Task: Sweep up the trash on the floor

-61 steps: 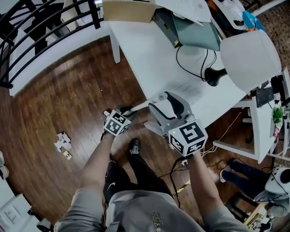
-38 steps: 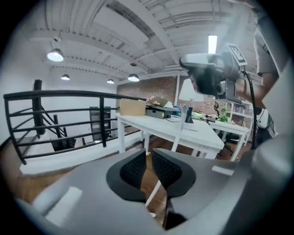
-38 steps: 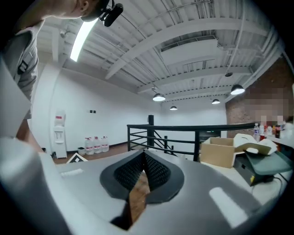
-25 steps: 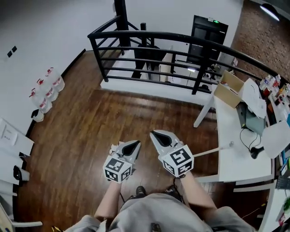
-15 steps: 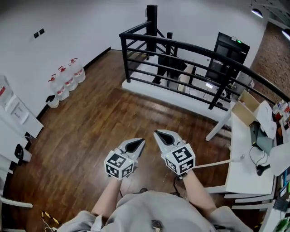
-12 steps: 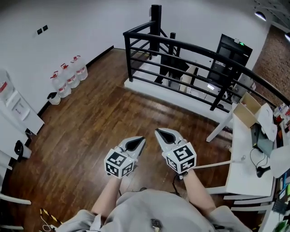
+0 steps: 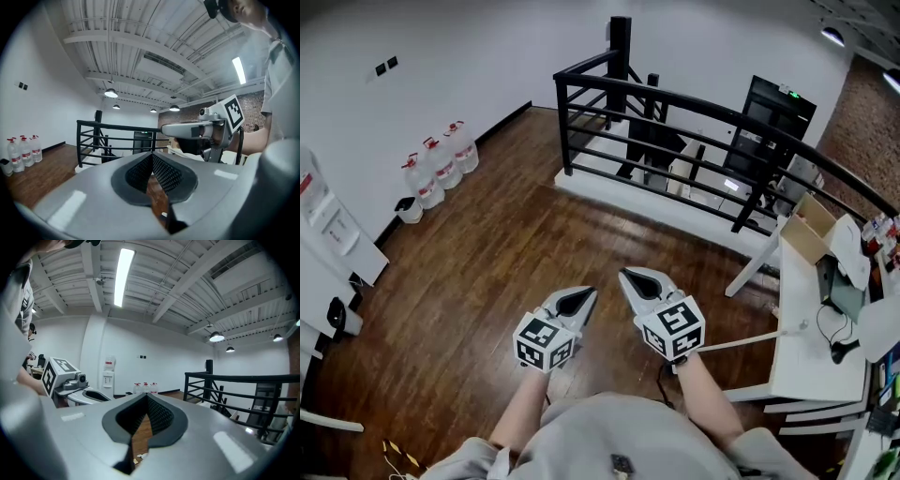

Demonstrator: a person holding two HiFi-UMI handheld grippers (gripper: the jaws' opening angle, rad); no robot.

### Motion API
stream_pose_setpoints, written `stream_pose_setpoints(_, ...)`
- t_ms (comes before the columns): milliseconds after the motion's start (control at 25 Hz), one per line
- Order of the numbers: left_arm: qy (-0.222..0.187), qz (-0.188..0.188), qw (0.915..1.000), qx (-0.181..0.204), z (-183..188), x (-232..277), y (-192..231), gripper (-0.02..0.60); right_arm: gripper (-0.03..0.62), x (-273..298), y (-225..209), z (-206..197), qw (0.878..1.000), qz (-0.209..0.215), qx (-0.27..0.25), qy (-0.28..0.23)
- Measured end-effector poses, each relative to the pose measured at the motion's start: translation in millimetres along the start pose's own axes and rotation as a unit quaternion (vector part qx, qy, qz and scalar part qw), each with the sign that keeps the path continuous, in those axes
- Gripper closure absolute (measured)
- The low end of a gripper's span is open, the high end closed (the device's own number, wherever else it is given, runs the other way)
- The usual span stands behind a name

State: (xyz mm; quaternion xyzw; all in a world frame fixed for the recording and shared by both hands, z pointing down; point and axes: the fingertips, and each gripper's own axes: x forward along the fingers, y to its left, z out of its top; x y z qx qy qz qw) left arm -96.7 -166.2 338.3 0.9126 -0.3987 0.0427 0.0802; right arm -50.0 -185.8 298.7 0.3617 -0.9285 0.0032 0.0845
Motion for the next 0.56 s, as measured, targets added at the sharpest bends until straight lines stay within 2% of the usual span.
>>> stream_pose_setpoints(560, 0.001, -0.017, 0.9999, 0.001, -1.6, 9.3, 10.2, 0.577, 0.594, 14.7, -2.8, 1.7, 1.000, -0.007, -0.003, 0.003)
